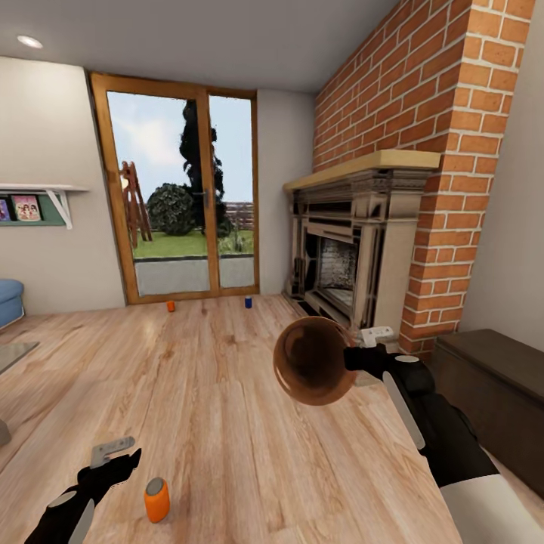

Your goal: Put the three can of soda from the living room inside the tash can in the kitchen.

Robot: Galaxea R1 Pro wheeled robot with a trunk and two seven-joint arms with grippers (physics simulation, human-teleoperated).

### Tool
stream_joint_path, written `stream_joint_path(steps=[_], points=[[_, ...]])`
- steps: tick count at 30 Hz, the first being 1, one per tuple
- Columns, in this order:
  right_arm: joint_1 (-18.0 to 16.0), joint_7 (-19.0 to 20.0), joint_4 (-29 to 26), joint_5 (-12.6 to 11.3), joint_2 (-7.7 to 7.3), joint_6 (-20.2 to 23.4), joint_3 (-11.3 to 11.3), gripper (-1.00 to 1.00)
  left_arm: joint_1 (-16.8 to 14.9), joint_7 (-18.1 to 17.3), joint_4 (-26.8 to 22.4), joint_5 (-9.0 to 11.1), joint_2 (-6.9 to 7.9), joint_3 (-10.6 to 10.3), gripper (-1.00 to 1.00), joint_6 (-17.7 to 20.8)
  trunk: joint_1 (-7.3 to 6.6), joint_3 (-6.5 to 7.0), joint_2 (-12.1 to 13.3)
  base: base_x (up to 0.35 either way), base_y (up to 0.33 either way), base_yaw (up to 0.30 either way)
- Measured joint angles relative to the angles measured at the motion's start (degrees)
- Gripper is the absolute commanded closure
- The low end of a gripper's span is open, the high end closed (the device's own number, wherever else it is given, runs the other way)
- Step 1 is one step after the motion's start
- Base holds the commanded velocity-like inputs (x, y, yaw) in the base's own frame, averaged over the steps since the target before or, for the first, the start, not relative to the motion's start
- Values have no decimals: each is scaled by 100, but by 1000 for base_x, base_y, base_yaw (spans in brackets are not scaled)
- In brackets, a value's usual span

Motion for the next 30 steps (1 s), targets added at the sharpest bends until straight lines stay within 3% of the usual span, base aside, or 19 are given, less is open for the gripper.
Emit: stream_joint_path(steps=[14,30], points=[[0,1,0,36,10,0,28,100,0,46,2,8,3,-103,-100,-14,0,0,0,319,72,0],[0,-1,0,95,17,0,31,100,0,6,-14,90,3,-97,-100,-55,0,0,0,63,-211,0]])
